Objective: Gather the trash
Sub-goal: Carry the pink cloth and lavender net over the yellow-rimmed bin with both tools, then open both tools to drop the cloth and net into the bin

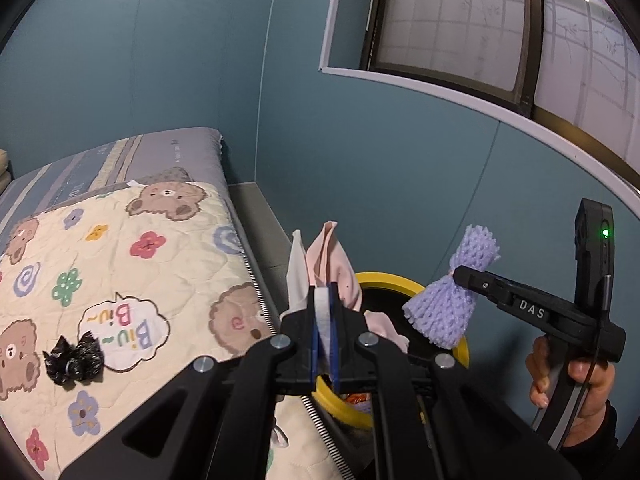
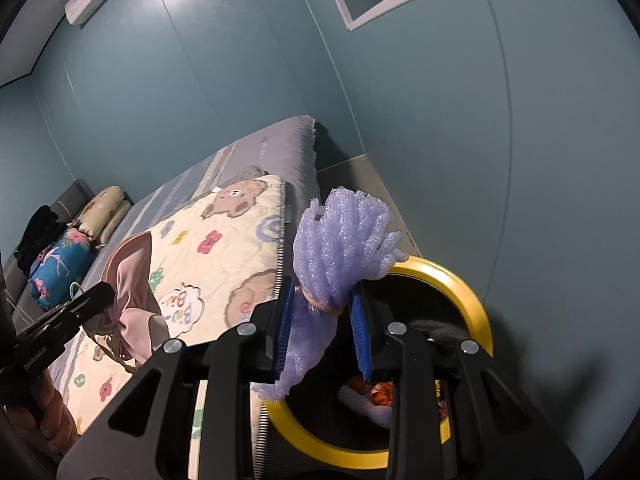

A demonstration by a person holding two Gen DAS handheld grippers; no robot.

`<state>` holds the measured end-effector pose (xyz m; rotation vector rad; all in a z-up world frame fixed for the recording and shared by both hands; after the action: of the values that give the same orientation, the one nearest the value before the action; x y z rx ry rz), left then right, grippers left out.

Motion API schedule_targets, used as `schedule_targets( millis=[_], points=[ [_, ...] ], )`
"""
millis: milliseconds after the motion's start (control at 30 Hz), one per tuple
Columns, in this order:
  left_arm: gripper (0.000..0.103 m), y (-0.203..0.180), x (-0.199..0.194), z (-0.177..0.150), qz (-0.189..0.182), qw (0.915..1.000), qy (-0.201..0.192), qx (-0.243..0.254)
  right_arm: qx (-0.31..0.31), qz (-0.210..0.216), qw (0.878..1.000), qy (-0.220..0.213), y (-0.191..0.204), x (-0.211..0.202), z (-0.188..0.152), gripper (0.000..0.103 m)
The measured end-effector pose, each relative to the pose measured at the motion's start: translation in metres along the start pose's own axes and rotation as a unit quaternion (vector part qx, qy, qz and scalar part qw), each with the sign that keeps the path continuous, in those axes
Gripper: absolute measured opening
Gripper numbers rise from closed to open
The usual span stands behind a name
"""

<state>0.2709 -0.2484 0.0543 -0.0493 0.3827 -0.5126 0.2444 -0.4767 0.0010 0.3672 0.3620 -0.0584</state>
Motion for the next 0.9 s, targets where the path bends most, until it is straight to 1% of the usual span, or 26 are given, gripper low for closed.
schedule_targets(
  millis=[100, 333, 433, 600, 667, 900],
  points=[
    [0.004, -0.008, 0.013, -0.007, -0.005, 0.9999, 0.009, -0.001, -0.007, -0.014, 1.0, -0.002, -0.006, 0.005, -0.005, 0.026],
    [0.004, -0.025, 0.037, -0.023, -0.013, 0.9995, 0.027, 0.002, 0.001, -0.027, 1.0, 0.014, -0.028, 0.02, -0.019, 0.026],
    [0.004, -0.027, 0.046, -0.028, -0.017, 0.9994, 0.031, -0.003, 0.001, -0.037, 0.999, 0.022, -0.038, 0.025, -0.026, 0.026],
    [0.004, -0.026, 0.064, -0.04, -0.024, 0.9985, 0.048, -0.016, -0.003, -0.054, 0.998, 0.044, -0.049, 0.035, -0.04, 0.027],
    [0.004, -0.025, 0.071, -0.046, -0.027, 0.9978, 0.056, -0.022, -0.008, -0.064, 0.997, 0.046, -0.053, 0.038, -0.043, 0.027],
    [0.004, -0.025, 0.088, -0.062, -0.027, 0.9963, 0.076, -0.03, -0.009, -0.073, 0.996, 0.053, -0.059, 0.043, -0.049, 0.028]
  ],
)
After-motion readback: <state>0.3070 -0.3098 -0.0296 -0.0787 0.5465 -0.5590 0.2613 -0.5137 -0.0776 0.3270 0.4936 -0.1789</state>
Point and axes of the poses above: each gripper's, at about its wrist camera, not at the fingertips, and x roughly the way its jaws point, y to its left, z to its top, the point moved 4 cm from there along x, roughly the way its jaws point, and after that the axes turned 15 degrees about -y, right-handed, at the moved point
